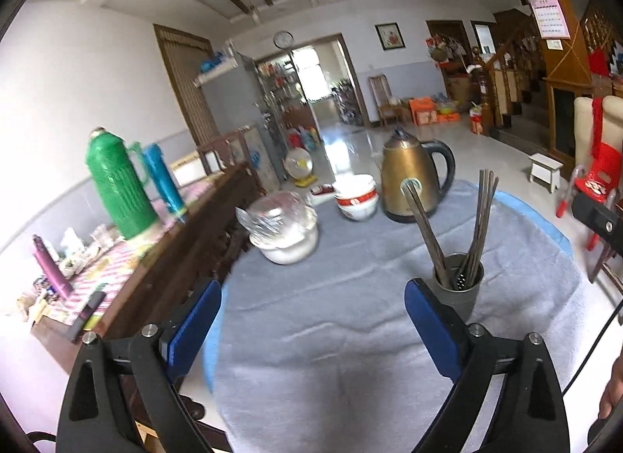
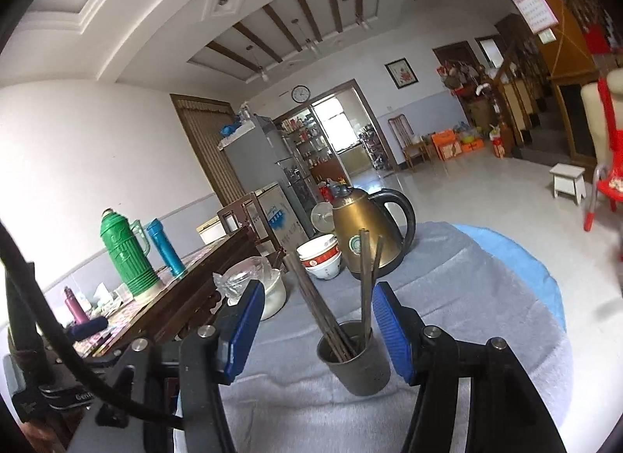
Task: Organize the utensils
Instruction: 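Raise both open tools away from the holder cup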
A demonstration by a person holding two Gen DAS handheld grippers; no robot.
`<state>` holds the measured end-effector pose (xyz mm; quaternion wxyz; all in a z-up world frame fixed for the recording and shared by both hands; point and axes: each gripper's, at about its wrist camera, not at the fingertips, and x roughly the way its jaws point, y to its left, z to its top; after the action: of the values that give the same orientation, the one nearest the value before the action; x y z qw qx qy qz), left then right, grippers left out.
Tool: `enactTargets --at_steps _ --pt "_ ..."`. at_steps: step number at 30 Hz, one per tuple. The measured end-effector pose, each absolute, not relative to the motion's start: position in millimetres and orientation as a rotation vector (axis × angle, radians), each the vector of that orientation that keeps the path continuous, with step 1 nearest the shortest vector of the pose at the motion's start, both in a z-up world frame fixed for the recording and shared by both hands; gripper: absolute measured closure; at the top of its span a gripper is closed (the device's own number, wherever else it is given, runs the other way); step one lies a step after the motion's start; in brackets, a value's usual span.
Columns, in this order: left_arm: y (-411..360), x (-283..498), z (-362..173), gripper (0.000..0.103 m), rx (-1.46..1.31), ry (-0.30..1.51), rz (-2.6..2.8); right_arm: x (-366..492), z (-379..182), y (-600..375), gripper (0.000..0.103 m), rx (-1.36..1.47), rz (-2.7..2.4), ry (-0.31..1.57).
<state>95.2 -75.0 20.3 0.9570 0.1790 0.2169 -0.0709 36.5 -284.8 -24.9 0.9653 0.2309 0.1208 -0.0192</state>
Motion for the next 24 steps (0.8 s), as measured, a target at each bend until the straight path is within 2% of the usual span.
enactTargets --at_steps 13,24 --pt "-31 51 58 0.002 0.327 0.307 -0.035 -14 0 -232 0.041 0.338 -0.022 0.222" --pt "-9 49 56 0.001 0.315 0.330 -0.020 -31 10 -199 0.041 0.244 -0.040 0.198"
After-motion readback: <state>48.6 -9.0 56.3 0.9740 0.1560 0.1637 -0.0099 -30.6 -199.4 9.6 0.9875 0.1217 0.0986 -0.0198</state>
